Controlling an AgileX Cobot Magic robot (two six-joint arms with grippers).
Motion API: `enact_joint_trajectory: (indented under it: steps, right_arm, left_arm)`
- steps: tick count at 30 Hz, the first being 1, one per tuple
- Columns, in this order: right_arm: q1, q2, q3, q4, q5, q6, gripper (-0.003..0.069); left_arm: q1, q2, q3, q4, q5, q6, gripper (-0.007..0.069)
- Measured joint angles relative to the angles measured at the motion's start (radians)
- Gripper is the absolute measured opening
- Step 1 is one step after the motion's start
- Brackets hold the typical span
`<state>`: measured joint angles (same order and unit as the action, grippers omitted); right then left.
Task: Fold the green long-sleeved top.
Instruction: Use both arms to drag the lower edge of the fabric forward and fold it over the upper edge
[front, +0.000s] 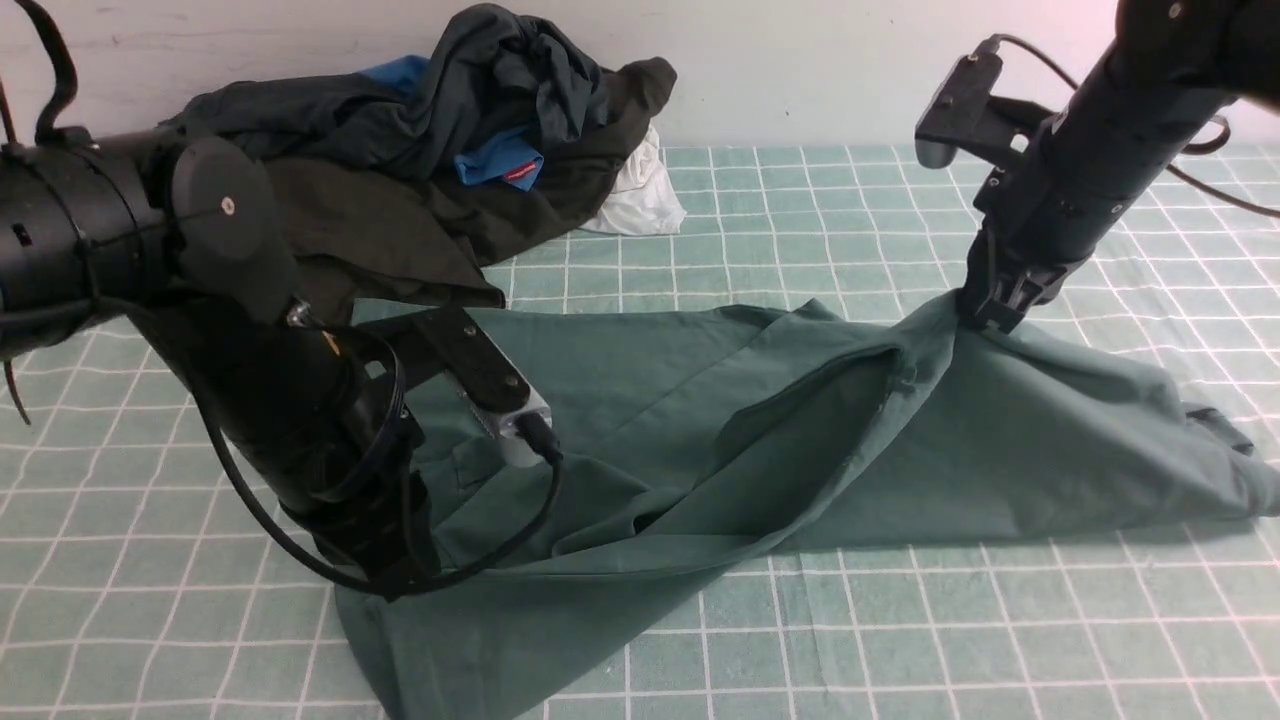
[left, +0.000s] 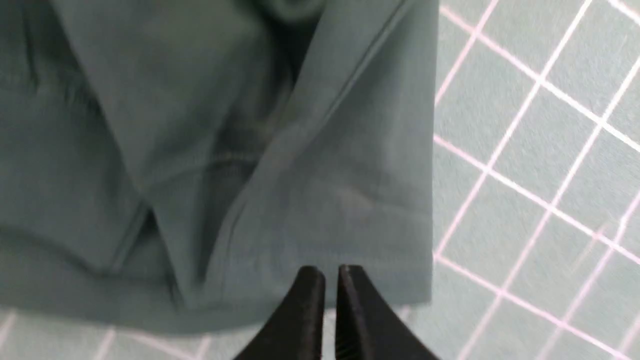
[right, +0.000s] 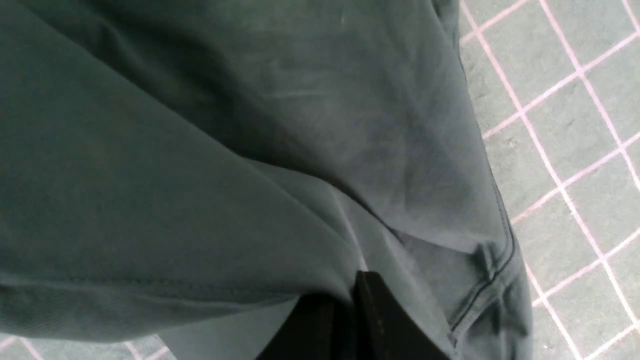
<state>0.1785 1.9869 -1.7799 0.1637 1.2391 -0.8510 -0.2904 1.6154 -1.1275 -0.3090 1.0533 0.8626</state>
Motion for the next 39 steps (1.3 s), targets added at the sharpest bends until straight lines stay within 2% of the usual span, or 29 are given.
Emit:
enact_joint_trajectory:
  steps: [1, 7, 8, 9, 11, 13, 15, 18, 21, 22, 24, 25, 26, 27, 29, 34, 39]
  right_arm:
    - [0.000, 0.000, 0.000, 0.001, 0.000, 0.000, 0.0020]
    - [0.000, 0.000, 0.000, 0.018, 0.000, 0.000, 0.0020]
    - [0.000, 0.000, 0.000, 0.022, 0.000, -0.002, 0.0020]
    - [0.000, 0.000, 0.000, 0.023, 0.000, -0.003, 0.0020]
    - [0.000, 0.000, 0.000, 0.027, 0.000, -0.007, 0.0020]
    - [0.000, 0.000, 0.000, 0.029, 0.000, -0.008, 0.0020]
    - [0.000, 0.000, 0.000, 0.029, 0.000, -0.009, 0.0020]
    - [0.000, 0.000, 0.000, 0.029, 0.000, -0.009, 0.0020]
    - [0.000, 0.000, 0.000, 0.029, 0.000, -0.009, 0.0020]
    - [0.000, 0.000, 0.000, 0.029, 0.000, -0.009, 0.0020]
    - [0.000, 0.000, 0.000, 0.029, 0.000, -0.009, 0.0020]
    - [0.000, 0.000, 0.000, 0.029, 0.000, -0.009, 0.0020]
    - [0.000, 0.000, 0.000, 0.029, 0.000, -0.009, 0.0020]
    - [0.000, 0.000, 0.000, 0.029, 0.000, -0.009, 0.0020]
    - [0.000, 0.000, 0.000, 0.029, 0.000, -0.009, 0.0020]
    - [0.000, 0.000, 0.000, 0.029, 0.000, -0.002, 0.0020]
    - [0.000, 0.000, -0.001, 0.019, 0.000, 0.000, 0.0020]
  left_arm:
    - [0.000, 0.001, 0.004, -0.001, -0.005, 0.003, 0.0046]
    - [-0.002, 0.046, 0.011, 0.007, -0.075, 0.028, 0.0252]
    - [-0.002, 0.065, 0.011, 0.011, -0.095, 0.031, 0.0309]
    - [-0.002, 0.065, 0.011, 0.011, -0.098, 0.032, 0.0317]
    - [-0.002, 0.104, 0.011, 0.011, -0.126, 0.049, 0.0391]
    - [-0.002, 0.131, 0.011, 0.011, -0.136, 0.076, 0.0432]
    - [-0.002, 0.171, 0.011, 0.007, -0.138, 0.105, 0.0441]
    - [-0.002, 0.193, 0.011, 0.006, -0.138, 0.117, 0.0417]
    - [-0.002, 0.196, 0.010, 0.002, -0.136, 0.120, 0.0305]
    - [-0.002, 0.196, 0.010, 0.002, -0.135, 0.120, 0.0296]
    - [-0.002, 0.196, -0.002, -0.004, -0.105, 0.120, 0.0146]
    - [-0.002, 0.196, -0.003, -0.006, -0.102, 0.120, 0.0134]
    - [-0.002, 0.196, -0.014, -0.007, -0.079, 0.120, 0.0059]
    - [-0.002, 0.196, -0.021, -0.008, -0.063, 0.120, 0.0033]
    - [-0.002, 0.194, -0.035, -0.009, -0.035, 0.120, 0.0007]
    - [-0.002, 0.192, -0.090, -0.009, 0.045, 0.100, -0.0003]
    - [0.029, 0.192, -0.226, 0.003, 0.122, 0.023, -0.0003]
